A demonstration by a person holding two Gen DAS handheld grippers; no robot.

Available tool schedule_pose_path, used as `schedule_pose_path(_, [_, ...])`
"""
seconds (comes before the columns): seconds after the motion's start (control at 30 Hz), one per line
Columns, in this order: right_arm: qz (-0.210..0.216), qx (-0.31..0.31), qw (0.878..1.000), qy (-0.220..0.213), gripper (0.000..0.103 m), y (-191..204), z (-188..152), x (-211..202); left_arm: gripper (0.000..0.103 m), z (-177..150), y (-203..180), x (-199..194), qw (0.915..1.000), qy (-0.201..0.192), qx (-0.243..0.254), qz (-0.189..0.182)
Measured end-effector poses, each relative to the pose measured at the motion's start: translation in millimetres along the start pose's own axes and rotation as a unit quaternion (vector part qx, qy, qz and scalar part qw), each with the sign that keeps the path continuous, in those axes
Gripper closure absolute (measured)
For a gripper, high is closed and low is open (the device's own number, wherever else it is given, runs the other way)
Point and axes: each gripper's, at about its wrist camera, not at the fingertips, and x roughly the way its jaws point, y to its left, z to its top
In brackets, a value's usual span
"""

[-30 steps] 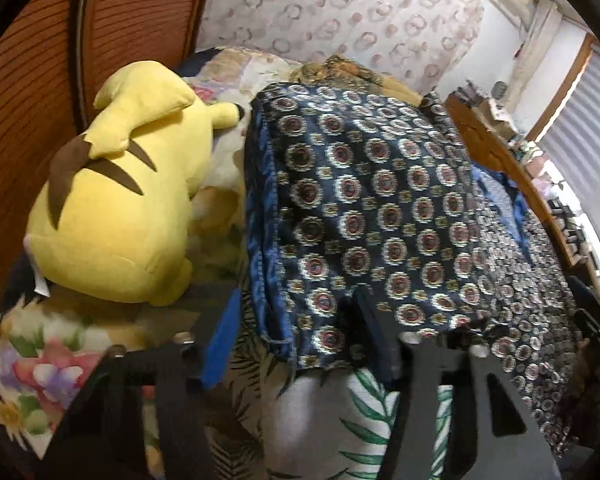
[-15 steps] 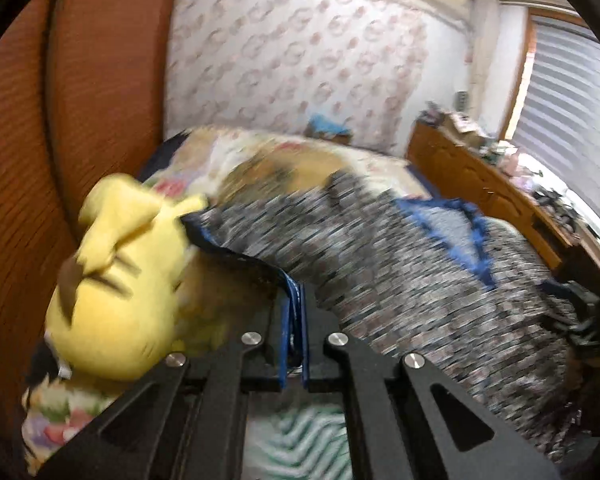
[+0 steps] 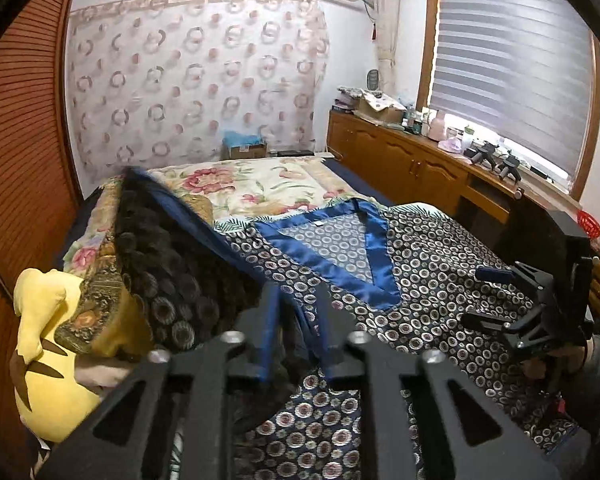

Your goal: Fold small clothes

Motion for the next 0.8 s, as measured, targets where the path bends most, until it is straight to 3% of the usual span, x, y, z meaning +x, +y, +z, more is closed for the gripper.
schedule_pose_path(0.33, [0.004, 0.002, 1.000, -0.004, 0.000, -5.3, -1.9, -3.9, 0.056, -21.5, 17.6, 1.2, 0.9987, 0.025, -0.001, 0.044])
schedule_pose_path(0.6, [0.037, -0.007, 0.999, 0.006, 0.011, 0.0, 3.3, 0.6, 0.054, -47.0, 56.2, 16.6, 0.9945, 0.053, -0.041, 0.080])
schedule_pose_path(0.8, [0.079, -0.042, 0.996, 0.030, 0.030, 27.9, 22.3, 28.1, 0.054, -50.6, 68.5, 8.6, 0.9929, 0.039, -0.054, 0.099])
